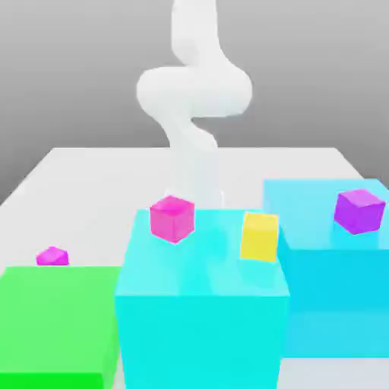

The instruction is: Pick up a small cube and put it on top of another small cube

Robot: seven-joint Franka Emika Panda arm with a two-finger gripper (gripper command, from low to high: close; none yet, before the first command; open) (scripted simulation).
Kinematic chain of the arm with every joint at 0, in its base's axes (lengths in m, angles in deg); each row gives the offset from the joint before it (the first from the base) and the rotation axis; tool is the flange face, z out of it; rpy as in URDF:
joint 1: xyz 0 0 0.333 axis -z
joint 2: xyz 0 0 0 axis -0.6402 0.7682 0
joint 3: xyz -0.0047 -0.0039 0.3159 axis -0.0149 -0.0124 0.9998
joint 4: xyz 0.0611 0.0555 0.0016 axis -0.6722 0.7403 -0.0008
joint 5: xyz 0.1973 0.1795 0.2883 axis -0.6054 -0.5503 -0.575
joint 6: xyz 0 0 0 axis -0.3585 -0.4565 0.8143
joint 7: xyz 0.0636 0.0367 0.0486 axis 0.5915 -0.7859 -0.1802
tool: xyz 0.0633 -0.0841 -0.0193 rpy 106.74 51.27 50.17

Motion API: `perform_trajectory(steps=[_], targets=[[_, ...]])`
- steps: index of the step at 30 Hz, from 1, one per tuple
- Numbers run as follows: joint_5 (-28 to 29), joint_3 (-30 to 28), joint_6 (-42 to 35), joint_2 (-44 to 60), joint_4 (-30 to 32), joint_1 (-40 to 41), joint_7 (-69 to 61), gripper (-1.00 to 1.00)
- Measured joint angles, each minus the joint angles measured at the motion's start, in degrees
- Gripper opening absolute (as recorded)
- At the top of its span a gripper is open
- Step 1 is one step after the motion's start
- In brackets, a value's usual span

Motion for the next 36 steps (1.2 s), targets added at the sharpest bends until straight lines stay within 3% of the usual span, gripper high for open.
perform_trajectory(steps=[36], targets=[[7.8,-52.3,14.7,19.2,13.7,-24.2,-91.8,0.00]])
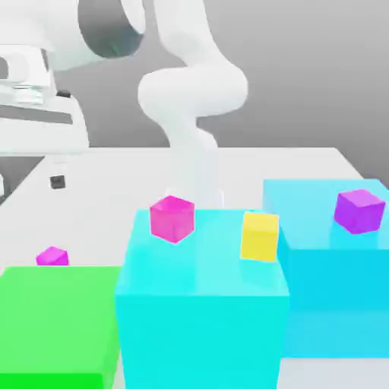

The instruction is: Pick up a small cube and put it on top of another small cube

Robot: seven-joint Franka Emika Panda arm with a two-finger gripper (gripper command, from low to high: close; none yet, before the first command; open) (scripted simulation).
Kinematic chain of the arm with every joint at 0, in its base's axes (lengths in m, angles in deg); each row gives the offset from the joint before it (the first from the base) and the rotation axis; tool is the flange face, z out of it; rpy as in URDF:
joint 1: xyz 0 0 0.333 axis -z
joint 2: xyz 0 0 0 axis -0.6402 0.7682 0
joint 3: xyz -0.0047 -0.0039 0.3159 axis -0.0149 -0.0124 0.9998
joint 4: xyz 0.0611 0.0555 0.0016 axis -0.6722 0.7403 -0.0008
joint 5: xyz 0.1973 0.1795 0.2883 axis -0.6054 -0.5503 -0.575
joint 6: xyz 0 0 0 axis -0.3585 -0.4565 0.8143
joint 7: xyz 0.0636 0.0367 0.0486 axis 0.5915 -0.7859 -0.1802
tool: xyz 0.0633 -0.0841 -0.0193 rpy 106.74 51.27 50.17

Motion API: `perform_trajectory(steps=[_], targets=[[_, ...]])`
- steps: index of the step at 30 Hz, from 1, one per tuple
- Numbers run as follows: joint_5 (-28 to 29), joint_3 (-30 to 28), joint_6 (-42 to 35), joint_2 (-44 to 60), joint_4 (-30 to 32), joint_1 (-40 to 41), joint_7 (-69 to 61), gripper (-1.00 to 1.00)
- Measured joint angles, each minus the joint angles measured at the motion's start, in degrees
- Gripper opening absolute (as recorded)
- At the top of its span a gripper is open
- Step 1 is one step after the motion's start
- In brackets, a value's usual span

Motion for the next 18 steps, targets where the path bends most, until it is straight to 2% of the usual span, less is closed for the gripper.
perform_trajectory(steps=[10,18], targets=[[4.0,-16.1,3.9,4.4,3.7,-8.3,-24.0,0.00],[10.5,-29.7,6.5,6.5,6.5,-15.0,-40.9,0.00]])
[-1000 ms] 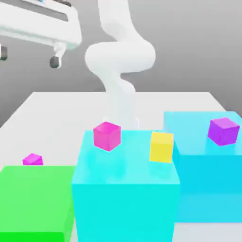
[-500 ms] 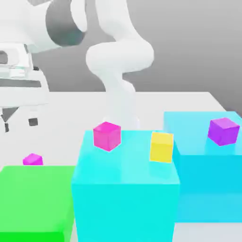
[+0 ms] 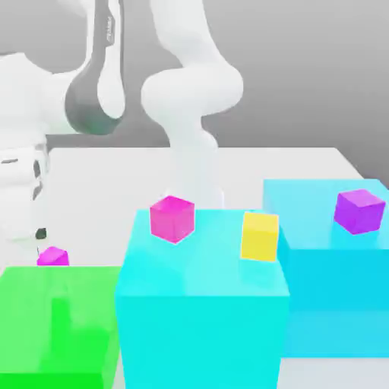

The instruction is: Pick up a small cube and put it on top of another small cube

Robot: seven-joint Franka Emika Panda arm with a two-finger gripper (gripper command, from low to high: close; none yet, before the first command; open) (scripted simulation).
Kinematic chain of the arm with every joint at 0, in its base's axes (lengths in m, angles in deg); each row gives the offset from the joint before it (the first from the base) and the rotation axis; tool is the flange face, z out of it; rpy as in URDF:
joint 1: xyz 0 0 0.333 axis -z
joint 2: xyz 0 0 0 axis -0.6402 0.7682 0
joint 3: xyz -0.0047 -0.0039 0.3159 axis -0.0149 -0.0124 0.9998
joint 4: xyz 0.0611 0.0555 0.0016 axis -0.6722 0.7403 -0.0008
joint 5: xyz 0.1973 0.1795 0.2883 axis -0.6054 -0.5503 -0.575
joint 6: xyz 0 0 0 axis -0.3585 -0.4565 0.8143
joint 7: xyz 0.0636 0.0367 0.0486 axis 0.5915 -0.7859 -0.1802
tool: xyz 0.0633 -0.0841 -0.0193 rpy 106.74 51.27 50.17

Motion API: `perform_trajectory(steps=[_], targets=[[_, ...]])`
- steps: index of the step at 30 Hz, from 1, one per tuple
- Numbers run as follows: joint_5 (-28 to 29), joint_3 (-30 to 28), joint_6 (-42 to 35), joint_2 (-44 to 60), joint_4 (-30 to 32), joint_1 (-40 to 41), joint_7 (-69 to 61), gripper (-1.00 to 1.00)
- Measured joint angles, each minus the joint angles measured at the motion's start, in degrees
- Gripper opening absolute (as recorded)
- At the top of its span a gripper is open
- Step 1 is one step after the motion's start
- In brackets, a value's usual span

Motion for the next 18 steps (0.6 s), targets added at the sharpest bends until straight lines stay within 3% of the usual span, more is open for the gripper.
perform_trajectory(steps=[9,18], targets=[[11.2,-12.8,1.9,0.8,2.7,-4.0,-16.3,0.00],[23.0,-19.6,2.7,1.5,5.0,-1.7,-32.2,0.00]])
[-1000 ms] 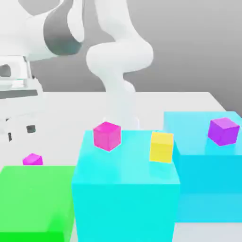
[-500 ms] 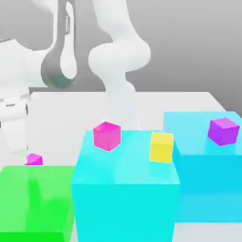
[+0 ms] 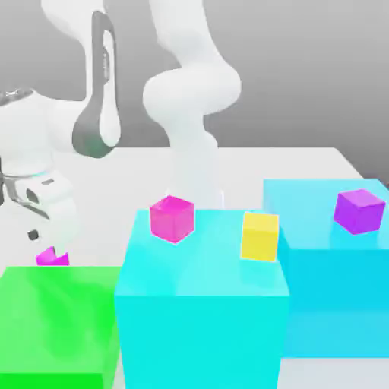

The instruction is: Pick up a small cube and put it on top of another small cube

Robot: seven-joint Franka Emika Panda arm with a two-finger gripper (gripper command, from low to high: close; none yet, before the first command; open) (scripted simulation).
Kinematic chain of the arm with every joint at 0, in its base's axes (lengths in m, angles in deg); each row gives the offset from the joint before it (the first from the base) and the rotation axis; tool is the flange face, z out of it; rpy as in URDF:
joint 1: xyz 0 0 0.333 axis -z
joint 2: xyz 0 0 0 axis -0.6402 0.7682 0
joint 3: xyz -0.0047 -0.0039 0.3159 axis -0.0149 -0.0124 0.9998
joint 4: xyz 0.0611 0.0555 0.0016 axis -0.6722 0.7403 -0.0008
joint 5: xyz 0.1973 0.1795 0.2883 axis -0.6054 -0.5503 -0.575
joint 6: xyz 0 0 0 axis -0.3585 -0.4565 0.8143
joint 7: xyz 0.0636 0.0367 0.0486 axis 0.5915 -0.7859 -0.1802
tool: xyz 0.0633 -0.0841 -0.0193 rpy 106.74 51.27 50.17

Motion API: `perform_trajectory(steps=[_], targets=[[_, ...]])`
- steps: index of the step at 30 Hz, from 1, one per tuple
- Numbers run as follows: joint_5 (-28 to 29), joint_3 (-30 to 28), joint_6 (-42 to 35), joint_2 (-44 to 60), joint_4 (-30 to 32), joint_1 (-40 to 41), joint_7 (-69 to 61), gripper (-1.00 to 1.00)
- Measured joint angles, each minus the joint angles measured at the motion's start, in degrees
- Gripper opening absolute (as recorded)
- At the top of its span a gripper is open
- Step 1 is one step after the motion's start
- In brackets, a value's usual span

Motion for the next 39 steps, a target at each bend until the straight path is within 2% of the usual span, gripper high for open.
perform_trajectory(steps=[3,11,19,20,27,39], targets=[[3.4,-1.5,0.3,0.2,0.5,1.1,-4.5,0.00],[13.7,-15.5,2.1,-4.1,-2.6,-10.9,1.9,0.00],[29.4,-29.0,2.1,-11.4,-6.0,-21.3,13.2,0.00],[30.5,-29.9,2.1,-11.9,-6.3,-21.9,14.0,-1.00],[30.3,-29.8,2.1,-11.8,-6.3,-21.9,13.9,-1.00],[12.2,-8.6,0.1,-3.9,-1.7,-4.3,0.5,-1.00]])
